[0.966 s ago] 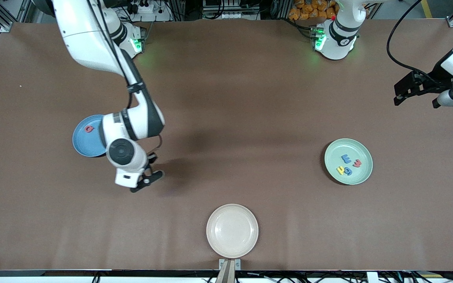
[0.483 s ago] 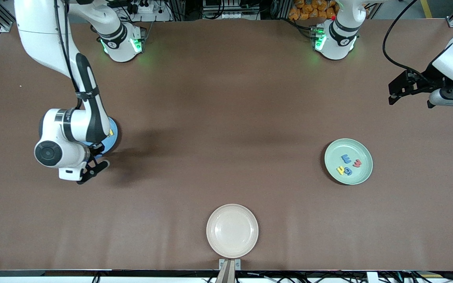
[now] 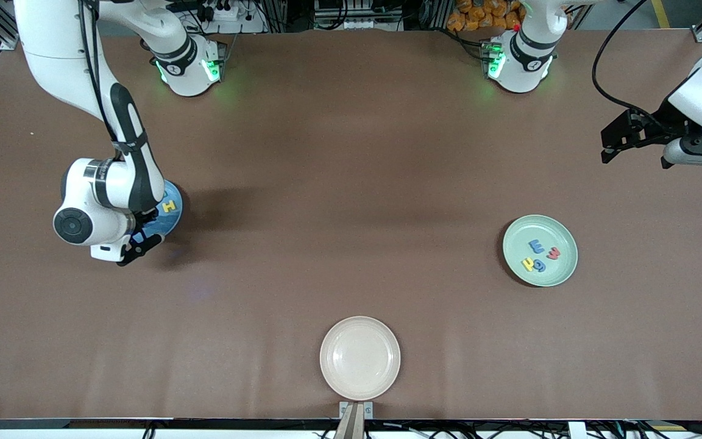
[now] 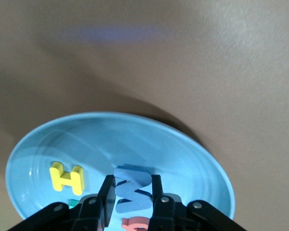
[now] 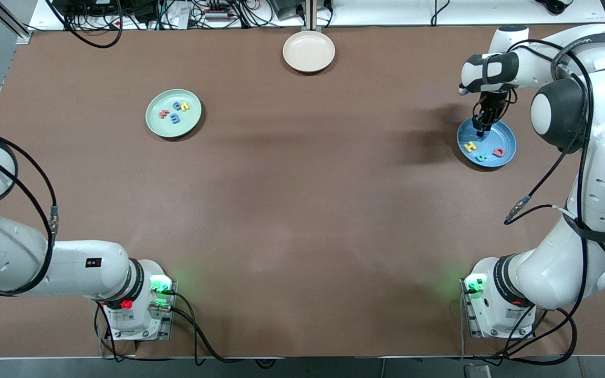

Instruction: Sort uppercase to blue plate, lowercase to green plate

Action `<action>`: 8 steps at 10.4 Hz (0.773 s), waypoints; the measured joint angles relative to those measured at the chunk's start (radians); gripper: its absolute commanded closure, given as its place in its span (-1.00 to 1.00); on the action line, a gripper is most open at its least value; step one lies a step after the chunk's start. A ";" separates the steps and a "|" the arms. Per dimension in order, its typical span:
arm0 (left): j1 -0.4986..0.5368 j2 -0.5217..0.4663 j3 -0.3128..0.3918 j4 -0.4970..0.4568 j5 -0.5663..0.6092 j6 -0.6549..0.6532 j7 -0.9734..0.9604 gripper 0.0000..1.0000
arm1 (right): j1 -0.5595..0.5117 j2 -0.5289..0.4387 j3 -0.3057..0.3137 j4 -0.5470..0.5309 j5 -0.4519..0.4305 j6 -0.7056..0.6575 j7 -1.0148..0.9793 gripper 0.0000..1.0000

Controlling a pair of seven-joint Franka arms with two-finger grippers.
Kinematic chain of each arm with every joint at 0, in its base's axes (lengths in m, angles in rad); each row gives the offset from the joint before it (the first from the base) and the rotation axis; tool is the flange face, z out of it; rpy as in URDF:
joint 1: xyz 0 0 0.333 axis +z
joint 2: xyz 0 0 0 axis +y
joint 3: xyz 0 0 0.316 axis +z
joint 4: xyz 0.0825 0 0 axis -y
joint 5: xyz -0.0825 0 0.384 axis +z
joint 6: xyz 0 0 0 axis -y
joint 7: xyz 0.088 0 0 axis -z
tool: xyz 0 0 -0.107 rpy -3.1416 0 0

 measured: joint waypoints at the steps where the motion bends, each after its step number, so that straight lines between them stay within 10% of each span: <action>1: 0.000 0.000 0.000 0.000 0.000 0.000 0.000 -1.00 | -0.002 -0.001 0.000 -0.005 0.002 0.000 0.000 0.29; 3: 0.002 0.000 0.000 0.000 0.000 0.001 0.000 -1.00 | -0.004 -0.003 -0.002 -0.006 0.005 0.001 0.000 -0.16; 8: 0.003 0.000 0.000 0.000 0.000 0.002 0.000 -1.00 | -0.017 -0.044 -0.008 0.018 0.017 0.004 0.002 -0.41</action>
